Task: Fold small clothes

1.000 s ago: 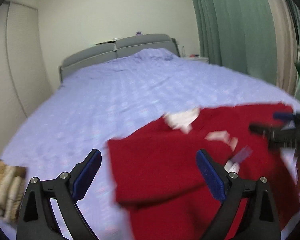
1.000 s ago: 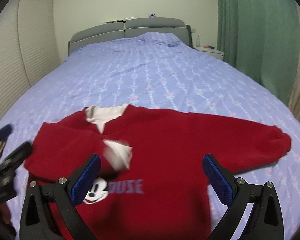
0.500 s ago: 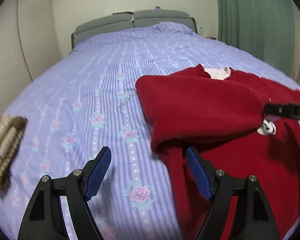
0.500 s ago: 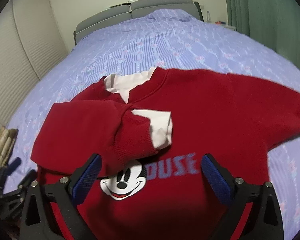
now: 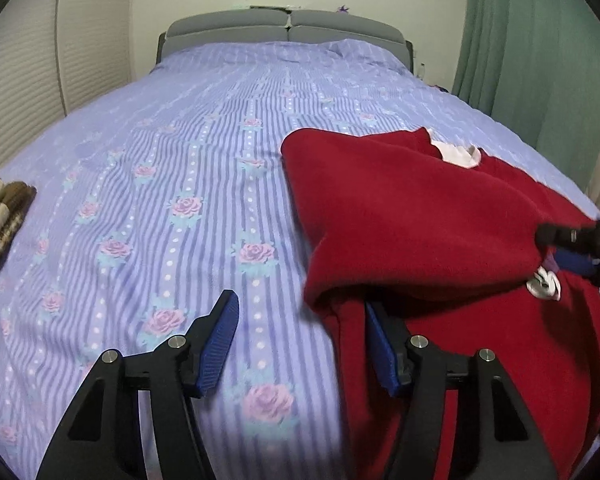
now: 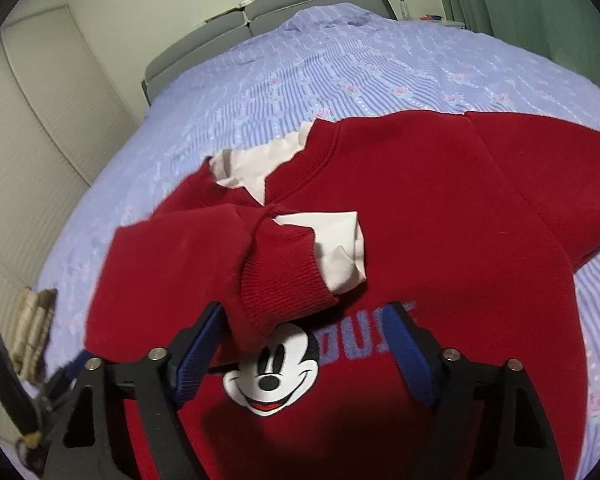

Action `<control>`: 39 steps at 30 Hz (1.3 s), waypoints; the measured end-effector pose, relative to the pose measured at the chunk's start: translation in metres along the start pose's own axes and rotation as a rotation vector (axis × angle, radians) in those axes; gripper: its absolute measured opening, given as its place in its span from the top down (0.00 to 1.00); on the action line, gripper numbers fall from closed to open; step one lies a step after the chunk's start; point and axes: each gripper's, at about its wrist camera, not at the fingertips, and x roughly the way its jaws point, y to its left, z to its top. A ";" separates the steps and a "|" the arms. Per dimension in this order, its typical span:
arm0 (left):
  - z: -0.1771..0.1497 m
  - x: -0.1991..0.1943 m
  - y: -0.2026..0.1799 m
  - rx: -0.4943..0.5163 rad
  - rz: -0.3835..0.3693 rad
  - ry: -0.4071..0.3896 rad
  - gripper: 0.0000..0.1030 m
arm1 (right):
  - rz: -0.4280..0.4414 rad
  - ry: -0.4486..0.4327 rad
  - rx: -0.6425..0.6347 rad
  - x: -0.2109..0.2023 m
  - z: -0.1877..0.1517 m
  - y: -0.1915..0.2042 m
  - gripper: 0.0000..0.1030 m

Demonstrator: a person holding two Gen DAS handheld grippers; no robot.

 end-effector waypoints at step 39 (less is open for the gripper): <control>0.020 -0.011 -0.014 -0.051 0.110 -0.091 0.41 | 0.153 -0.386 -0.239 -0.106 0.115 0.082 0.94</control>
